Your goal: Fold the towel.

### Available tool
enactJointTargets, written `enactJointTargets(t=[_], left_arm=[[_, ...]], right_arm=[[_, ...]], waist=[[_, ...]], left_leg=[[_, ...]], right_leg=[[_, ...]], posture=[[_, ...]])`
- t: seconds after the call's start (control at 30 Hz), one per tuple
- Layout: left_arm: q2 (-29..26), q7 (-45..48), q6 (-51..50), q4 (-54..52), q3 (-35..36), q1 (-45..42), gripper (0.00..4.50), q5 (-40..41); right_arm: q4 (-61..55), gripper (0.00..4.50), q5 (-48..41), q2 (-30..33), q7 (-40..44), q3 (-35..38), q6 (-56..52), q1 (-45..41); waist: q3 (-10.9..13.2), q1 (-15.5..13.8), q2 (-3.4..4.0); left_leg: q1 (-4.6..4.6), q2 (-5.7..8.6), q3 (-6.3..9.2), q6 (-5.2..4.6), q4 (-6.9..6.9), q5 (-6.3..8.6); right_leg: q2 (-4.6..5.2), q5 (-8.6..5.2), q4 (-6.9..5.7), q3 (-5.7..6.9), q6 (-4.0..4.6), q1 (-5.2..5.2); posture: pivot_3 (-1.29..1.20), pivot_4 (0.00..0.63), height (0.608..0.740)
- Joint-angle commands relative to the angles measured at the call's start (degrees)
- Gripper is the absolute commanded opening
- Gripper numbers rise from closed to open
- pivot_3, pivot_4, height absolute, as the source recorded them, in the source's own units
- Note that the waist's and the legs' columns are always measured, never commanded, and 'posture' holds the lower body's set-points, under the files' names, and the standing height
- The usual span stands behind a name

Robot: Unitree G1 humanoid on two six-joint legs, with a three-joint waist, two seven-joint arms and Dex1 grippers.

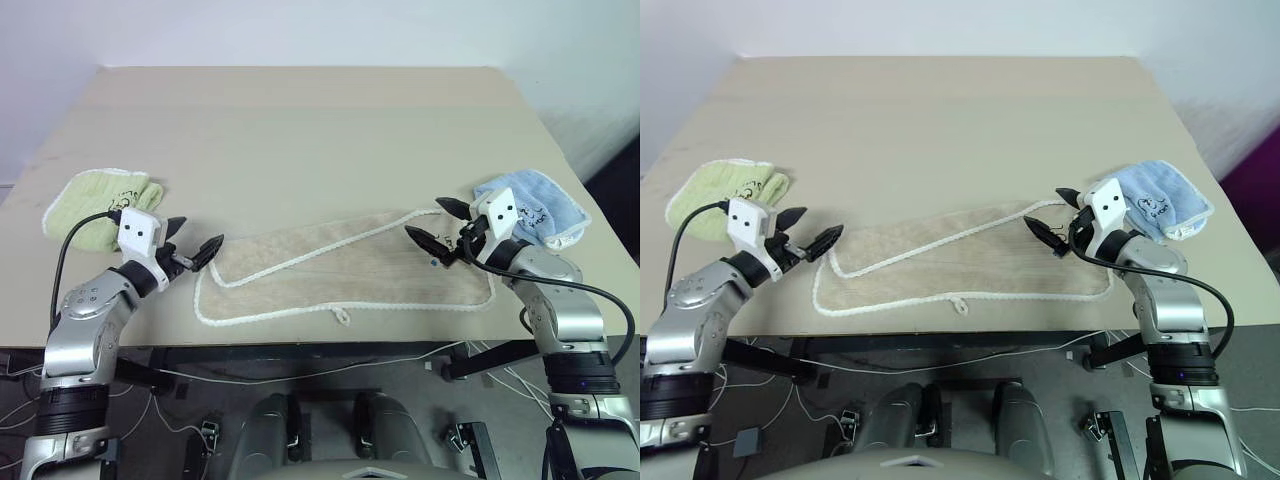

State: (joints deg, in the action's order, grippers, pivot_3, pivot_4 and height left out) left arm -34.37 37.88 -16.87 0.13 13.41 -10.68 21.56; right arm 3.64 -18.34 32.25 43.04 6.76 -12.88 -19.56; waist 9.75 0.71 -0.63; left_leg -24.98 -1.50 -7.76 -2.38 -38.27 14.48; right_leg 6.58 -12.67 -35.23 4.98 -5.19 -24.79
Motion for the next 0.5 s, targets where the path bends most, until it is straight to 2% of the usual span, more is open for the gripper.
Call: enactJointTargets(t=[0.03, 0.1, 0.37, 0.5], left_arm=[[-2.5, 5.09, 2.76, 0.88, -0.17, -1.1, 4.48, -0.01], [-4.29, 9.82, 3.09, 2.71, -0.79, -1.8, 4.48, 0.98], [-11.14, 26.28, 13.08, 10.32, -7.86, -7.82, 4.48, -3.82], [-13.82, 32.52, 23.01, 14.99, -11.75, -10.26, 4.48, -8.61]], right_arm=[[-2.89, 4.5, -0.21, -0.32, -0.68, 0.88, 1.01, 1.37], [-3.03, 4.5, 0.0, -0.57, -1.06, 0.64, 1.06, 2.0], [-3.29, 4.5, 0.57, -2.18, -2.72, -0.16, 1.63, 2.22], [-4.39, 4.5, 0.74, -2.79, -3.75, 0.14, 1.78, 3.8]], waist=[[0.0, -0.09, 0.0], [0.0, -0.05, 0.0], [0.0, -0.01, 0.02], [0.0, 0.08, 0.04]], left_leg=[[0.0, 0.0, 0.0, 0.0, 0.0, 0.0], [0.0, 0.0, -0.01, 0.0, 0.0, 0.0], [0.0, 0.01, -0.02, 0.01, 0.01, 0.01], [-0.01, 0.0, -0.04, 0.01, 0.02, 0.01]], right_leg=[[0.0, 0.0, 0.0, 0.0, 0.0, 0.0], [0.01, 0.0, 0.0, 0.0, 0.0, 0.0], [0.03, 0.0, 0.0, 0.0, 0.01, -0.04], [0.03, -0.01, 0.0, -0.01, 0.01, -0.06]], posture=[[0.0, 0.15, 0.74], [0.0, 0.15, 0.74], [0.0, 0.15, 0.74], [0.0, 0.15, 0.74]])
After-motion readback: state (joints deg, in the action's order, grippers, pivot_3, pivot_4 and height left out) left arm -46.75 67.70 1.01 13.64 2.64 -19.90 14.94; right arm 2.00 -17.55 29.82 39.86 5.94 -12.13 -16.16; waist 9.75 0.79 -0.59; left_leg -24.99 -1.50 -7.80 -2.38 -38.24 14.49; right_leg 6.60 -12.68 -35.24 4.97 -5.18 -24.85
